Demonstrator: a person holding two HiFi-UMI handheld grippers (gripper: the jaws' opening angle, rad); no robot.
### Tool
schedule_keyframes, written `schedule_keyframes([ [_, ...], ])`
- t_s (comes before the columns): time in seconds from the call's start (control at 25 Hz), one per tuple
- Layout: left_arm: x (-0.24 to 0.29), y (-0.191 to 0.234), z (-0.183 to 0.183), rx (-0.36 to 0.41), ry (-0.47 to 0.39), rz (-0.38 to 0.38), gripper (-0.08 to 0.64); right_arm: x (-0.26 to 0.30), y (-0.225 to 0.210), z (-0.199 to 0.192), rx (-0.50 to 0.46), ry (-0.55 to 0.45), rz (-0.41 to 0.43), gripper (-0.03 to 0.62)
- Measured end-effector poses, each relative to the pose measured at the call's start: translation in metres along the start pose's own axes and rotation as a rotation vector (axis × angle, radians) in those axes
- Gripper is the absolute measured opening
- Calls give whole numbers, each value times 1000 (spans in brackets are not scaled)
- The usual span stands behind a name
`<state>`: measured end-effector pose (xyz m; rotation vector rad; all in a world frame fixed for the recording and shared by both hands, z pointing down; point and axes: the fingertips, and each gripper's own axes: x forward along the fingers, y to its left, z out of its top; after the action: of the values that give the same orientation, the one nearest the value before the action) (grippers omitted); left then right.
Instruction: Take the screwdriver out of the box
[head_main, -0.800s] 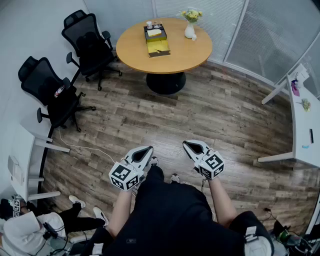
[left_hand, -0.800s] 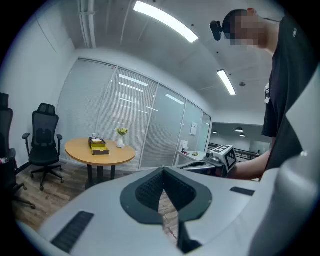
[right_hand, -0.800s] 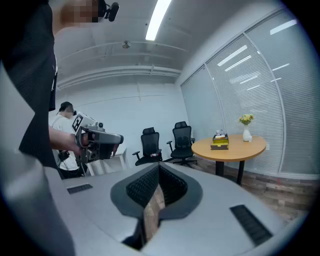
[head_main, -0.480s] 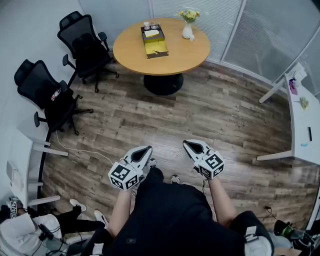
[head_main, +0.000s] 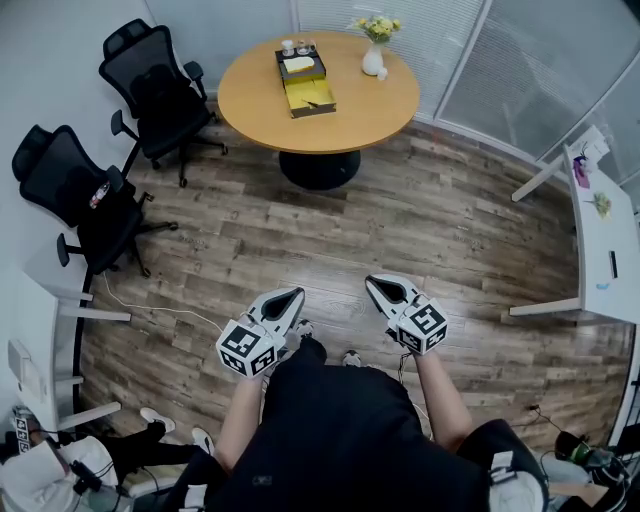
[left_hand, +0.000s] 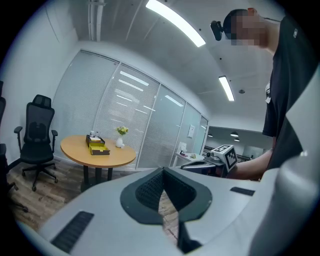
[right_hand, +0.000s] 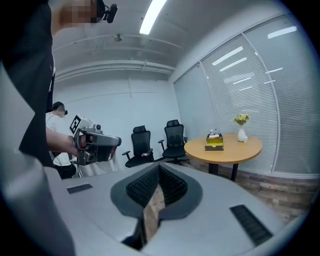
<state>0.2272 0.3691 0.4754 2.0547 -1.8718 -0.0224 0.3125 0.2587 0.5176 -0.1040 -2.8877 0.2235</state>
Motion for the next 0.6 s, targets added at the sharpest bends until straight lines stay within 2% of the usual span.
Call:
schedule_keyframes([
  [0.2, -3, 38, 6, -7, 0, -18, 6, 35, -2, 1, -29, 44, -26, 6],
  [0.6, -4, 96, 20, -6, 21, -88, 6, 99, 3, 16, -34, 47, -64, 6],
])
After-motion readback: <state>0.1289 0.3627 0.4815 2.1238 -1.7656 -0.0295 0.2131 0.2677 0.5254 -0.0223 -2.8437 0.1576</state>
